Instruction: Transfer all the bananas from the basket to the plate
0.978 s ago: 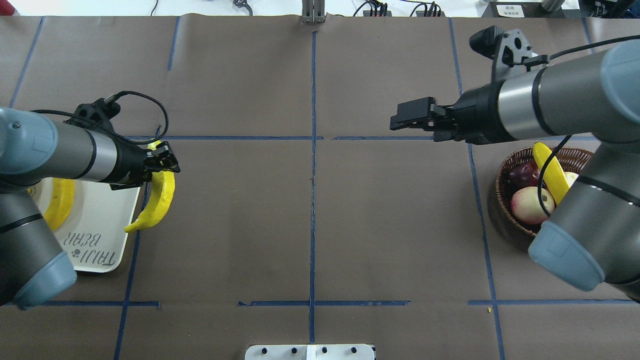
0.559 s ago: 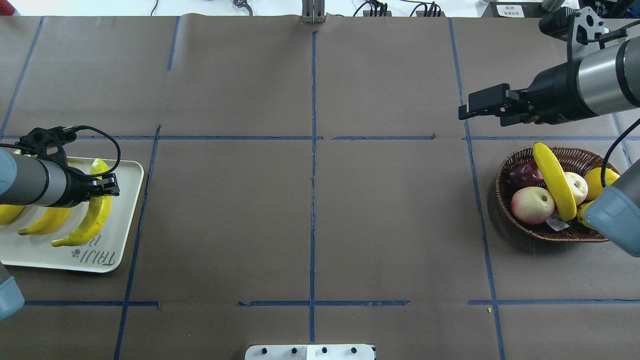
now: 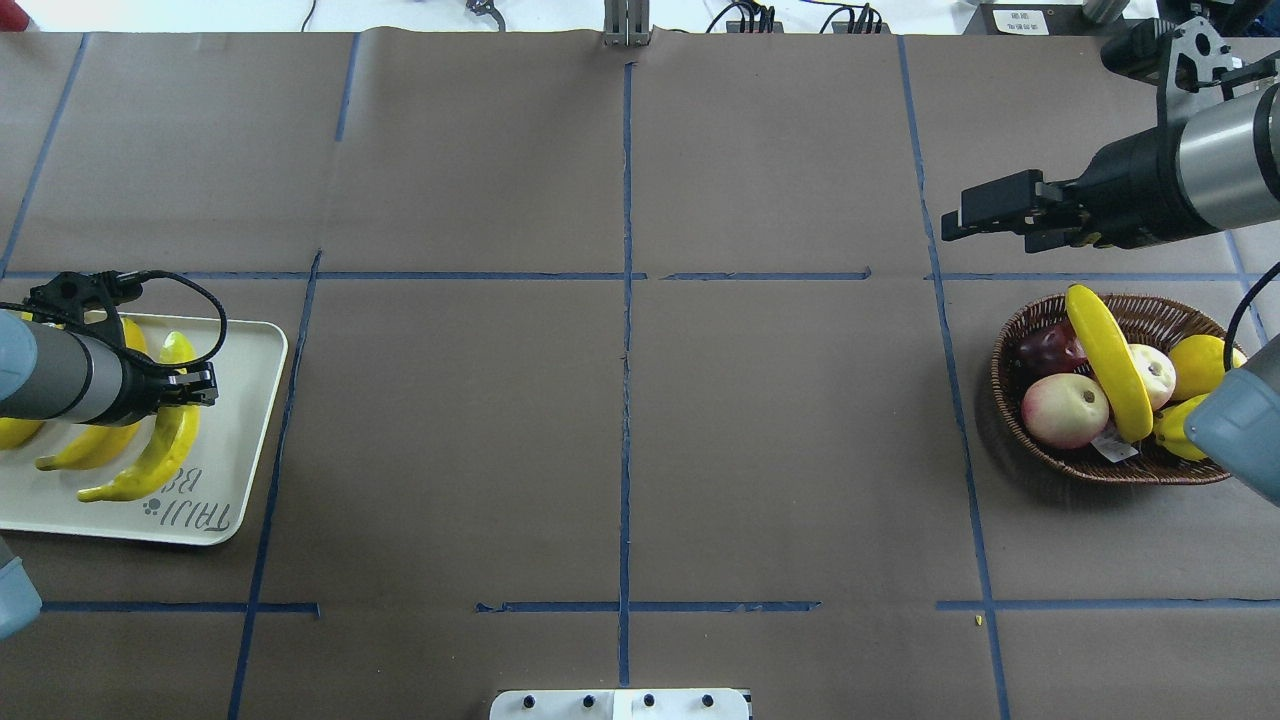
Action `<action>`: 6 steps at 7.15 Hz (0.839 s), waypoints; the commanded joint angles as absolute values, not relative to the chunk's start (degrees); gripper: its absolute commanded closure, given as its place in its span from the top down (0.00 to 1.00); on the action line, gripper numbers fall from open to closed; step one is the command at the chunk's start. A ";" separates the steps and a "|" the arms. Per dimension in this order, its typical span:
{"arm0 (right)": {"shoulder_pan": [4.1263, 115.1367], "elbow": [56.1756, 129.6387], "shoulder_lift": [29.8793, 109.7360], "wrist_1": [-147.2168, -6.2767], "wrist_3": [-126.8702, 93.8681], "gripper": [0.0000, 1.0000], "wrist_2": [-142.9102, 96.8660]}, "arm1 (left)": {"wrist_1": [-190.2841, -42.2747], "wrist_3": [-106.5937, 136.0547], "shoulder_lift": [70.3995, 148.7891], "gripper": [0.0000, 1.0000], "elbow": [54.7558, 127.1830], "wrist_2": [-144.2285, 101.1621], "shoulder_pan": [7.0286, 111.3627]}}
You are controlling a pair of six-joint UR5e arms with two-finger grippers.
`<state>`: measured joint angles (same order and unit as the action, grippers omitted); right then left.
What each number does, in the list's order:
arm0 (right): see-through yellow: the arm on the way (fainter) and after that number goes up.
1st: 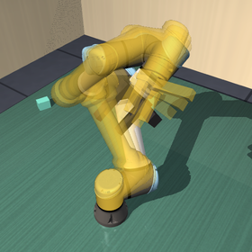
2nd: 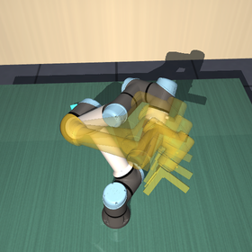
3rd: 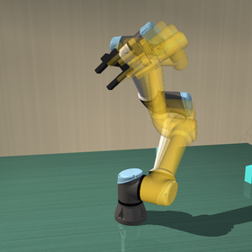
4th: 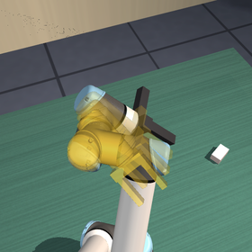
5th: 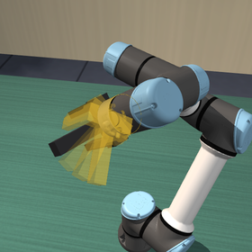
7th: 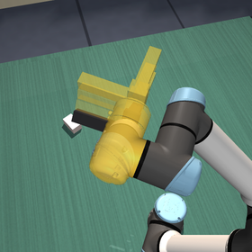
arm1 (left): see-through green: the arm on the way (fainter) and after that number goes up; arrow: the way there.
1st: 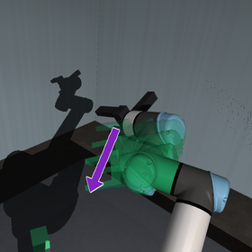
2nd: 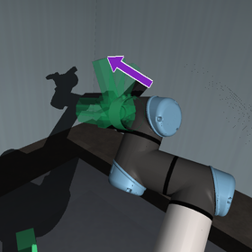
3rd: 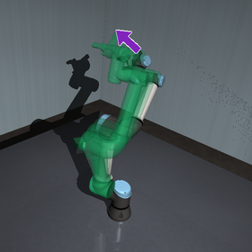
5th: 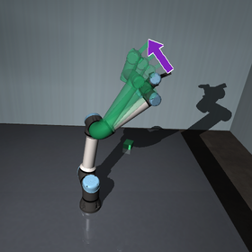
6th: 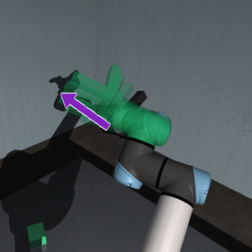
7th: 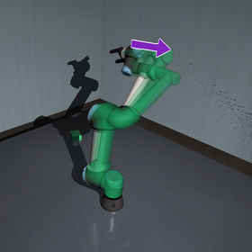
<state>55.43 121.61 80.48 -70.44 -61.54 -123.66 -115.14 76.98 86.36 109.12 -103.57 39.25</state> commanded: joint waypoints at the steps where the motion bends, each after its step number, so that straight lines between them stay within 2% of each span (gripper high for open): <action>1: 55.46 121.55 80.68 -70.31 -61.52 1.00 -123.58 | -115.14 76.90 86.40 0.10 107.41 -101.10 39.29; 3: 55.63 121.55 80.68 -70.14 -61.52 1.00 -123.66 | -115.05 76.73 86.49 0.10 106.26 -99.42 39.29; 4: 55.55 121.55 80.68 -70.05 -61.52 1.00 -123.66 | -114.87 74.29 86.31 0.28 106.17 -98.36 39.37; 5: 55.63 121.55 80.68 -70.05 -61.52 1.00 -123.66 | -114.96 72.35 86.31 0.84 105.13 -98.18 39.55; 6: 55.72 121.73 81.47 -69.96 -61.44 1.00 -123.66 | -114.96 71.90 86.31 1.00 104.94 -96.96 39.55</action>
<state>55.64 121.59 80.88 -70.04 -61.50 -123.66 -114.96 73.09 86.34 105.43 -98.10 39.48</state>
